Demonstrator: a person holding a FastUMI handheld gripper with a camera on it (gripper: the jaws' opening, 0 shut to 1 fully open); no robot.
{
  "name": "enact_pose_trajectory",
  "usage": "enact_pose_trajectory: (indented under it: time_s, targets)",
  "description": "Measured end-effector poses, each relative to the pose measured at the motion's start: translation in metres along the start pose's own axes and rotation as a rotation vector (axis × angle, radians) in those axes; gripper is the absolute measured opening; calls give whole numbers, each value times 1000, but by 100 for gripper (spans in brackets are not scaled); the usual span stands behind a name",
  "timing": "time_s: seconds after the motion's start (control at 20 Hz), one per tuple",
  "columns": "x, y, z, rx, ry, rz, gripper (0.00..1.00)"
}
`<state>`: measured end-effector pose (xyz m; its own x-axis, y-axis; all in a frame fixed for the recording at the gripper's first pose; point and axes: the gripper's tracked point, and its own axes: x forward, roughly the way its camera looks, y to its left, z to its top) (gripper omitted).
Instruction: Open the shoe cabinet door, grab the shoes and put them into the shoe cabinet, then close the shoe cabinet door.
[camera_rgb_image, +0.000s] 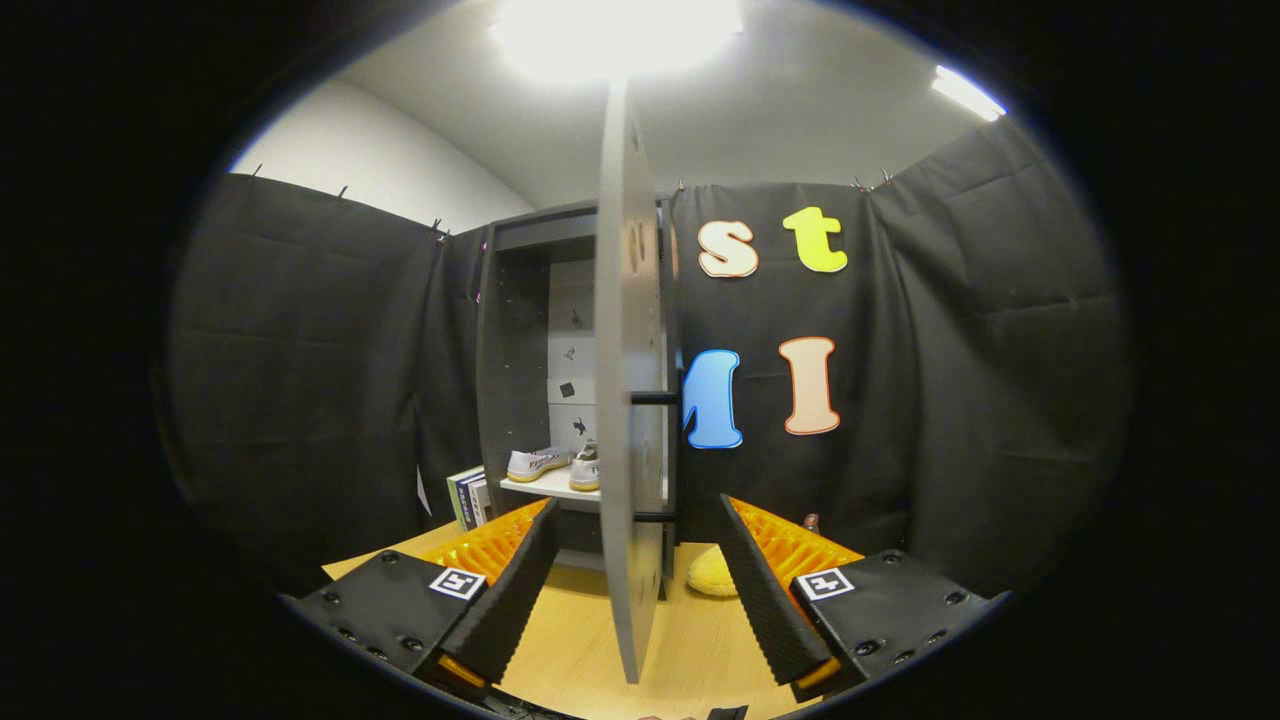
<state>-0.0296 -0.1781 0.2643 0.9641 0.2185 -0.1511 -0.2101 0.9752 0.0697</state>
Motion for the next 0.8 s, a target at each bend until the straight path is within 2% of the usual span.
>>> enact_pose_trajectory:
  time_s: [0.25, 0.45, 0.55, 0.8]
  targets:
    - [13, -49, -2, 38, 5, 16, 96]
    - [32, -72, 2, 80, 1, -5, 97]
    - [46, -75, 1, 70, 4, -31, 97]
    - [77, -73, 8, 62, 20, -31, 97]
